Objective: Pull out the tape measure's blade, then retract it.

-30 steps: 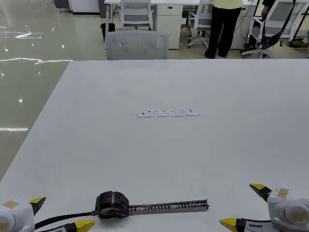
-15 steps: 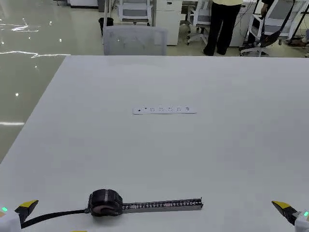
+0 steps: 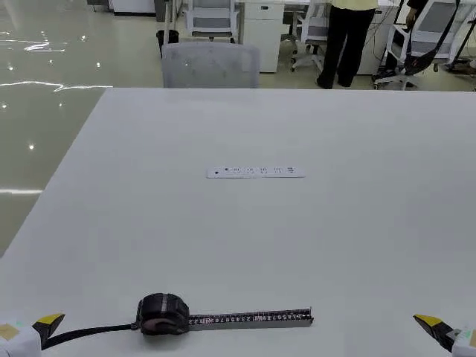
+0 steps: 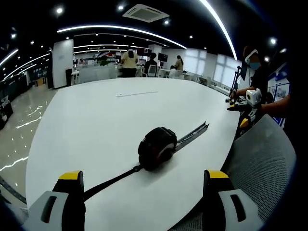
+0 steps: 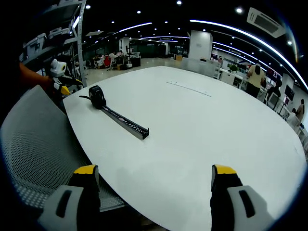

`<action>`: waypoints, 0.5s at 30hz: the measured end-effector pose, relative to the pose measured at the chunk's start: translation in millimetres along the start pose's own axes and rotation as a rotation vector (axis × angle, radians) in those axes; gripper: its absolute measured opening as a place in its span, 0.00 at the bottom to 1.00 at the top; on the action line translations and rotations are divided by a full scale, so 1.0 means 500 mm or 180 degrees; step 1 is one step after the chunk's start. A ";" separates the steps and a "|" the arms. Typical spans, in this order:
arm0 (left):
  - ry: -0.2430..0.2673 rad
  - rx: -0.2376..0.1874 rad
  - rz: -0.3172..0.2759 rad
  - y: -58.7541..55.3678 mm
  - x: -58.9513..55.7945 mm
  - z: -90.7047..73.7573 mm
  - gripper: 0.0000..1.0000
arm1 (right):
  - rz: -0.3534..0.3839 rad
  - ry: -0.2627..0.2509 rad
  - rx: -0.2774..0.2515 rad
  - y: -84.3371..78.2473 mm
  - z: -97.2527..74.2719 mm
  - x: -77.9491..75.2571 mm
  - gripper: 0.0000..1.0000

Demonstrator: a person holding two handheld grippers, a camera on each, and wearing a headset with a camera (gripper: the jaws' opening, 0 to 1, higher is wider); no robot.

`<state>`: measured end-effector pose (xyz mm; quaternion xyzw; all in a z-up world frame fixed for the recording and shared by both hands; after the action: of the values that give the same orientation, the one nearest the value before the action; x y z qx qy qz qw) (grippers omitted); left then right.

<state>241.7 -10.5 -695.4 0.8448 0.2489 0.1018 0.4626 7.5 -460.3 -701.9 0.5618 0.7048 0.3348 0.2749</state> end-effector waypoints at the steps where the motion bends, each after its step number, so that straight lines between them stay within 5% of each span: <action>1: -0.0010 -0.0005 -0.0013 -0.002 0.001 0.000 1.00 | -0.0007 -0.0002 -0.0009 0.002 0.000 -0.001 0.98; 12: 0.0036 -0.0048 0.0001 0.001 0.014 0.005 1.00 | -0.0064 0.0006 -0.0041 0.015 -0.001 0.003 0.99; 15: 0.0015 -0.0031 -0.0030 -0.001 0.015 0.011 1.00 | -0.0106 0.0027 -0.0161 0.027 -0.005 0.008 0.97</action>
<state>250.0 -10.6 -699.3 0.8411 0.2535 0.1028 0.4665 13.0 -454.7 -690.0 0.5414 0.7065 0.3502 0.2916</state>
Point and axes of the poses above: the centre of the closed fingertips' face, and the gripper's own axes: z roughly forward along the fingers, x roughly to its left, y roughly out of its top, the point moved 7 cm from there along -z, roughly backward along the fingers, and after that the axes turned 3 degrees about z, right-handed, at the moved point
